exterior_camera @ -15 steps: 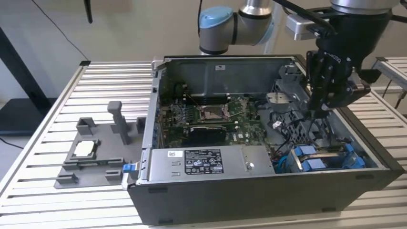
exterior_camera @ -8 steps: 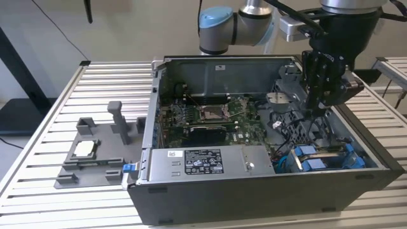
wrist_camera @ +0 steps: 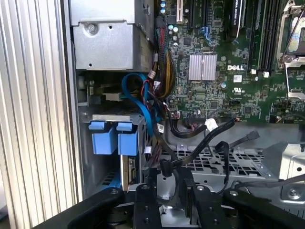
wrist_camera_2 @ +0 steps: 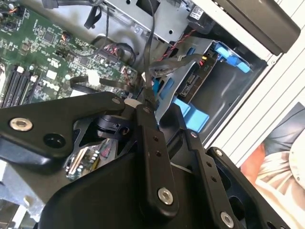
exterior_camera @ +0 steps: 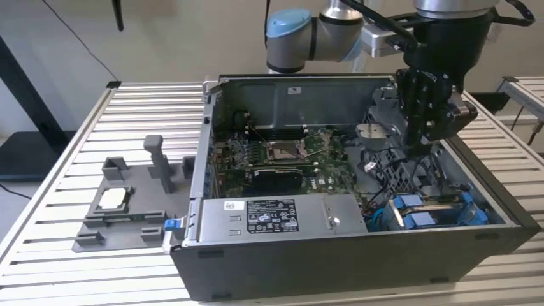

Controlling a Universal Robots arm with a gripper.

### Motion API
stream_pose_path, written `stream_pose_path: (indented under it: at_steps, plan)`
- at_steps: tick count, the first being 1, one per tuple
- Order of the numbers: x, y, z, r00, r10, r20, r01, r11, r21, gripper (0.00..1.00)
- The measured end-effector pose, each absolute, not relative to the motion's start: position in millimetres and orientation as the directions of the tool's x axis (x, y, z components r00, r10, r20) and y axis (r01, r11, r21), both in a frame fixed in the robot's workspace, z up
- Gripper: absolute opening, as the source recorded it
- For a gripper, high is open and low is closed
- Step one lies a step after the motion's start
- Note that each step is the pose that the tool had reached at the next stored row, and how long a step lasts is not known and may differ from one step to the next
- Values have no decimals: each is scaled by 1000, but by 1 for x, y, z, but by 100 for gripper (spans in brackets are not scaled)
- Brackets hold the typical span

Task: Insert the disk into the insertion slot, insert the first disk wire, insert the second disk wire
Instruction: 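Insert the second disk wire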

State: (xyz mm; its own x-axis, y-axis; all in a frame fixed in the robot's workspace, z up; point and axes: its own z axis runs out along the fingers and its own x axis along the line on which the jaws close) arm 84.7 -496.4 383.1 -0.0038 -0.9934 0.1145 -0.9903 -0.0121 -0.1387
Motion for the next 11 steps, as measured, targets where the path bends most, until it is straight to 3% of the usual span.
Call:
stream_pose_path:
  at_steps: [11]
  plan:
    - [65,-493,379,0,-990,142,-985,-24,-169,33]
